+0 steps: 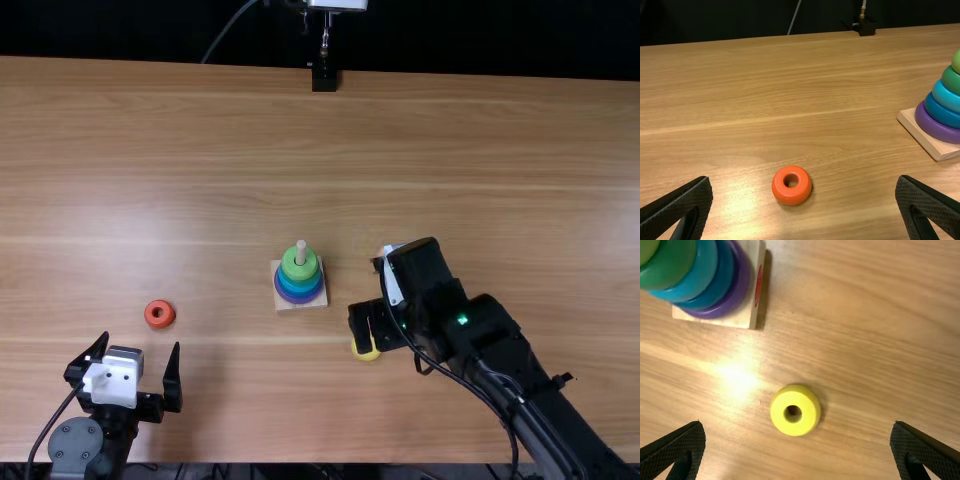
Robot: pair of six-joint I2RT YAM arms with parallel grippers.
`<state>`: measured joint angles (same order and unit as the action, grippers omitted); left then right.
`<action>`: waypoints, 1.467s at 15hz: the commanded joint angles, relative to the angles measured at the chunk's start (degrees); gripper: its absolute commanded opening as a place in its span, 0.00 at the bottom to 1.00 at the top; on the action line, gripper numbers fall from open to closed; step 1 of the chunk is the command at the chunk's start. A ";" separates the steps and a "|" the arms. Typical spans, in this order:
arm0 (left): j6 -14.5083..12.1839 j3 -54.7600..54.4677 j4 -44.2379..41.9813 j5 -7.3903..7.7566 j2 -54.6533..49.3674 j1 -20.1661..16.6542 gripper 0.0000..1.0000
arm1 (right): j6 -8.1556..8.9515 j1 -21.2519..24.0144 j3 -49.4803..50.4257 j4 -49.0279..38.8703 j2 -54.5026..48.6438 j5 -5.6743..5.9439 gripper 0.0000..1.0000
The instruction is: Build the Hanoi tower: stack the rings onto the peg from bottom to top in this color order: purple, dark blue, light blue, dark green, light green, yellow, orange.
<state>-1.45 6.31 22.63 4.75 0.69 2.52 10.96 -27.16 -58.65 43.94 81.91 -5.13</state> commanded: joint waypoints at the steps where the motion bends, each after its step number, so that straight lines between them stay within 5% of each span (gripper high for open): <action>1: -0.87 -6.31 3.95 1.05 -0.69 -0.42 1.00 | 2.75 -0.97 1.61 0.10 2.47 -0.04 1.00; 6: -0.87 -6.31 3.95 1.15 -0.69 -0.42 1.00 | 4.33 -1.58 1.96 0.10 7.65 0.48 1.00; 7: -0.87 -6.31 3.84 1.15 -0.69 -0.42 1.00 | 4.44 -2.55 1.96 -0.01 7.83 1.33 1.00; 9: -0.87 -6.31 3.84 1.15 -0.69 -0.42 1.00 | 4.44 -5.01 1.96 -0.01 7.92 5.44 1.00; 10: -0.87 -6.31 3.84 1.15 -0.69 -0.42 1.00 | 4.44 -5.80 1.88 -0.01 8.09 6.39 1.00; 13: -0.87 -6.31 3.84 1.15 -0.69 -0.42 1.00 | 4.44 -6.15 1.96 -0.53 8.97 6.92 1.00; 16: -0.87 -6.31 3.84 1.15 -0.69 -0.42 1.00 | 4.54 -6.42 1.79 -0.74 12.49 9.45 1.00; 18: -0.87 -6.31 3.84 1.15 -0.69 -0.42 1.00 | 4.75 -6.42 1.61 -0.85 12.57 9.45 1.00; 20: -0.87 -6.31 3.84 1.15 -0.69 -0.42 1.00 | 11.40 -7.12 1.35 -1.06 13.80 9.45 1.00; 22: -0.87 -6.31 3.95 1.15 -0.69 -0.42 1.00 | 13.93 -8.26 1.35 -1.06 13.98 9.56 1.00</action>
<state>-1.50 6.31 22.68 4.75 0.67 2.52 20.75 -34.30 -57.28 42.89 95.04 2.81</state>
